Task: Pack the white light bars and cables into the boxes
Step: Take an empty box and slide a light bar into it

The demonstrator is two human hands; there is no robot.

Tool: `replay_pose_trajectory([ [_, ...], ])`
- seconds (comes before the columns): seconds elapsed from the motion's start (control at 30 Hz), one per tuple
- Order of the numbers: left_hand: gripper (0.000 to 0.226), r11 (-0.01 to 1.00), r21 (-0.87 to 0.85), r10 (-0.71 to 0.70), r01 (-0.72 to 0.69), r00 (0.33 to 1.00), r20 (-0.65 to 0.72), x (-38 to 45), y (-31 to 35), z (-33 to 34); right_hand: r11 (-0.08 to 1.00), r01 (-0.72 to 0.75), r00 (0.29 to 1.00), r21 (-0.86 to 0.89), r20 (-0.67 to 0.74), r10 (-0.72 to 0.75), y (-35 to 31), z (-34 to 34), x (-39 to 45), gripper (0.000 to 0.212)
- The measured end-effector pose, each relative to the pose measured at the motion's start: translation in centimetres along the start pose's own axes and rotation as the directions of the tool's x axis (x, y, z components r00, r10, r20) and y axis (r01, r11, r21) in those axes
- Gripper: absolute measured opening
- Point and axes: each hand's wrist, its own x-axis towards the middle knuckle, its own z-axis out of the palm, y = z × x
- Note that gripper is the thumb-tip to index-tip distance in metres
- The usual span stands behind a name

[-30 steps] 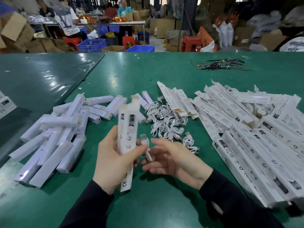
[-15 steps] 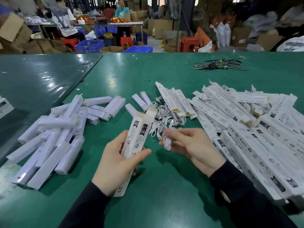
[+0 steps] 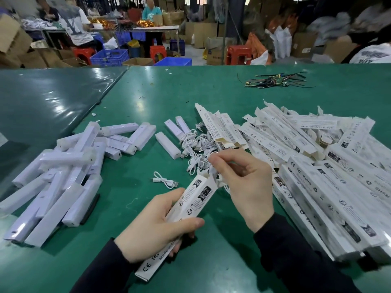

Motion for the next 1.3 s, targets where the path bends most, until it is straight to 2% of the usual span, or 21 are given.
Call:
replay_pose_trajectory([
  [0.1, 0.019, 0.999, 0.025, 0.023, -0.022, 1.000, -0.019, 0.1, -0.1, 0.0, 1.000, -0.013, 1.000, 0.013, 0.020, 0.013, -0.1, 0.3, -0.2, 0.012],
  [0.2, 0.021, 0.998, 0.057, 0.043, -0.040, 0.998, -0.053, 0.0, -0.1, 0.0, 0.991, -0.100, 0.995, 0.088, 0.017, 0.099, -0.1, 0.4, -0.2, 0.005],
  [0.33, 0.021, 0.994, 0.083, 0.081, -0.072, 0.991, -0.109, -0.1, -0.2, 0.0, 0.957, -0.225, 0.974, 0.185, 0.068, 0.216, 0.0, 0.7, -0.3, 0.007],
  [0.57, 0.028, 0.993, 0.086, 0.095, -0.086, 0.989, -0.111, -0.1, -0.1, 0.2, 0.950, -0.238, 0.969, 0.200, 0.119, 0.217, -0.3, 0.6, -0.2, 0.032],
  [0.8, 0.030, 0.993, 0.073, 0.099, -0.088, 0.981, -0.165, -0.1, 0.1, 0.3, 0.956, -0.231, 0.970, 0.180, 0.125, 0.210, -0.7, -0.1, 0.4, 0.021],
  [0.97, 0.031, 0.989, 0.080, 0.135, -0.122, 0.975, -0.175, -0.4, 0.2, 0.0, 0.955, -0.271, 0.930, 0.122, 0.287, 0.228, -0.8, -0.8, 0.9, 0.024],
  [1.07, 0.033, 0.987, 0.103, 0.139, -0.123, 0.977, -0.163, -0.5, 0.2, -0.1, 0.980, -0.199, 0.917, 0.019, 0.356, 0.179, -0.7, -0.9, 0.8, 0.020],
  [1.2, 0.041, 0.974, 0.179, 0.171, -0.139, 0.969, -0.180, -0.4, 0.2, -0.1, 0.985, 0.021, 0.890, -0.170, 0.452, 0.059, -0.7, -0.5, 0.0, 0.035],
  [1.3, 0.037, 0.983, 0.134, 0.148, -0.124, 0.970, -0.192, -0.3, 0.4, 0.2, 0.979, 0.021, 0.866, -0.205, 0.492, 0.084, -1.0, -0.3, -0.1, 0.021],
])
